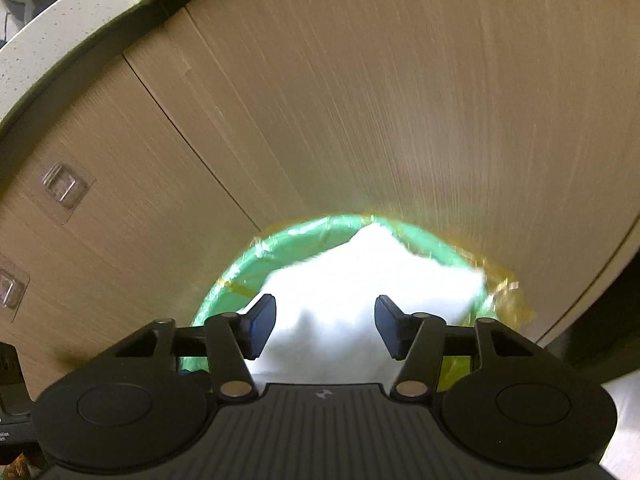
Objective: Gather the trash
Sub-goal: 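Carry the potato and tissue into the bin with both grippers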
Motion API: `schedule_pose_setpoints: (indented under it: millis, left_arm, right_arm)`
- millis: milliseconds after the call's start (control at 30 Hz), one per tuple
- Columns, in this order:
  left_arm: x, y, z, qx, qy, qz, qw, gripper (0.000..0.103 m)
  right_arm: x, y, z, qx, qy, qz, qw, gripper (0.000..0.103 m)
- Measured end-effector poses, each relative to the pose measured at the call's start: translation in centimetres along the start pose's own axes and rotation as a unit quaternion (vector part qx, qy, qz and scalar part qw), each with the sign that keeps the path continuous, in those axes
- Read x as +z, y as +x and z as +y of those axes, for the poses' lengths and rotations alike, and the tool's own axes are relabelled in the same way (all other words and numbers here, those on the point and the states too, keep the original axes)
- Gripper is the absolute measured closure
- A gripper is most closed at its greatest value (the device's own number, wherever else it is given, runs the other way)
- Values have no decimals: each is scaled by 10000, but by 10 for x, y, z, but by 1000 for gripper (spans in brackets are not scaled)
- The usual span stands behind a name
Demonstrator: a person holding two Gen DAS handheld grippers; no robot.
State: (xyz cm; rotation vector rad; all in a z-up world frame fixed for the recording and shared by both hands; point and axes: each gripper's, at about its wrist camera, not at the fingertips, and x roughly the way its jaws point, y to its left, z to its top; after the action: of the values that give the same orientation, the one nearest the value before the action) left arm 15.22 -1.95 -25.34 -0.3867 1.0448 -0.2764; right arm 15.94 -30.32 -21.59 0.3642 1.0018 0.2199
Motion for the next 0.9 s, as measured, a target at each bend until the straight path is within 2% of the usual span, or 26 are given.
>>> schedule_pose_setpoints:
  millis: [267,567,767,900]
  left_arm:
    - [-7,8,-8,-8,134,174,9998,62]
    - [-10,3,-17,394,373,159,9984,62]
    - [-10,6,-16,629,498,164,9966,62]
    - [-11,7,-17,676,577,241,9958,62]
  right_arm:
    - [-18,-6,-24,-204,446,161,9987,48]
    - [-27,6,-19,-225,290,421,9984,47]
    - [-31,50,-10,-289,-69,797,9964,47]
    - [-31,106,1,-329,-568,1446,9873,47]
